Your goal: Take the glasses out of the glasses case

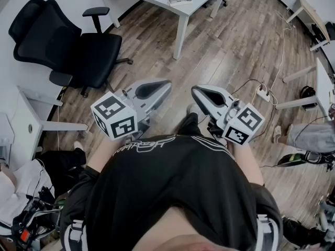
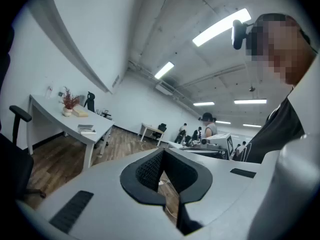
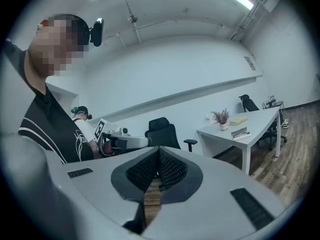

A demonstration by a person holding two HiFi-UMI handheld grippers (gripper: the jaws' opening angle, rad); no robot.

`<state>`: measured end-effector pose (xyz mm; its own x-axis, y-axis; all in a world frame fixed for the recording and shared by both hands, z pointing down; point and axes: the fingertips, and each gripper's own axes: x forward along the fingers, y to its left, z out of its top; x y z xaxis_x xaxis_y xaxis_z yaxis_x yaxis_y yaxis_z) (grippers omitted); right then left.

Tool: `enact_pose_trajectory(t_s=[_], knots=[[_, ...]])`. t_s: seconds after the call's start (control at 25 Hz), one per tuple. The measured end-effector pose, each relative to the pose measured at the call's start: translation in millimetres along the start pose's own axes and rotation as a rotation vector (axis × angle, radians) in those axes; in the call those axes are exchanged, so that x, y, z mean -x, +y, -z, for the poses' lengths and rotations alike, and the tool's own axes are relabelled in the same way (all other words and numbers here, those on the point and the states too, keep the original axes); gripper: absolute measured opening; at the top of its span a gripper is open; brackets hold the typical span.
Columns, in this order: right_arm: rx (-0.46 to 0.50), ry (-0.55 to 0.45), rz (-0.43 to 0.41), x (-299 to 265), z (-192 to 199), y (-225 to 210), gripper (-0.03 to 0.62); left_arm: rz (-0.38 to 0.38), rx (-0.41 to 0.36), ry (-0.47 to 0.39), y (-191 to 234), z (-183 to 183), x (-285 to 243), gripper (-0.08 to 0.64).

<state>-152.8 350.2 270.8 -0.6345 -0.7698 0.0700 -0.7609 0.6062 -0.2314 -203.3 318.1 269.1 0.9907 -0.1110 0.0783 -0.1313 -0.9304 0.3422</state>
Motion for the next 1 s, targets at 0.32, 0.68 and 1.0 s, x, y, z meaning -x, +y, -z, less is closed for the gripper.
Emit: enact_pose_trajectory(t_s=[0.32,0.68,1.0], knots=[[0.040,0.019,0.018,-10,-3,4,0.008,-0.002,0.076,-0.018,7,-4,8,0.008],[0.020,-0.013,-0.009,-26,-3,-24,0.009,-0.045,0.111,-0.015,33,-2,0,0.008],[-0.064,-0.011,-0.042,-48,0,-90,0.009,-0.101,0.118,0.029,80,-5,-35,0.008]])
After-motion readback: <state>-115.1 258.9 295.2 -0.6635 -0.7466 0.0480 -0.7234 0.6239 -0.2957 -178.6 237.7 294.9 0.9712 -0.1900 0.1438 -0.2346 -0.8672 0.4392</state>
